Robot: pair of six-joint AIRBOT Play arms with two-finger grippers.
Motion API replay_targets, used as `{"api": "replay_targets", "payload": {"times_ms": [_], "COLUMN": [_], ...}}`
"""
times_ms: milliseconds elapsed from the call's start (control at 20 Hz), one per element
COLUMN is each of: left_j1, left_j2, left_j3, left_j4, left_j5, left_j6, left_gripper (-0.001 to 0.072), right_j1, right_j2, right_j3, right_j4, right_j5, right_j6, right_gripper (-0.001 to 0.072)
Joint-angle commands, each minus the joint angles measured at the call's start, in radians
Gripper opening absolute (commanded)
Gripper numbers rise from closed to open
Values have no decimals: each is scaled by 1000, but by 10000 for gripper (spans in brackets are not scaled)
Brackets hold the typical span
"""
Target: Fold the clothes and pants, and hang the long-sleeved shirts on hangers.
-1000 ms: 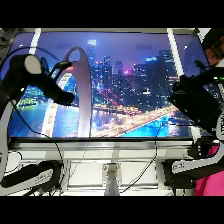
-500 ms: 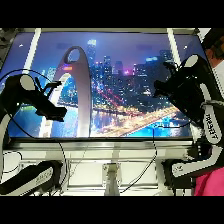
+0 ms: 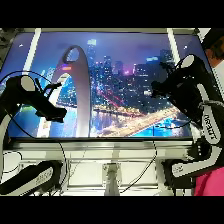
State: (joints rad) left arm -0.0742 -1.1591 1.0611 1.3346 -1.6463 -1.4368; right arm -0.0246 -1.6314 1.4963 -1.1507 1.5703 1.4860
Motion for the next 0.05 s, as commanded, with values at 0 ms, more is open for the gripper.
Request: {"api": "replay_targets", "payload": {"times_ms": [0], "left_j1": [1], "left_j2": [1], "left_j3": [0], "left_j4": [0], "left_j5": [0], "left_j6": [0], "left_gripper": [13], "right_j1": [1], "right_j2": [0], "right_j3": [0], "right_j4": [1], "right_j5": [0], "right_j6": [0], "right_gripper": [19]}}
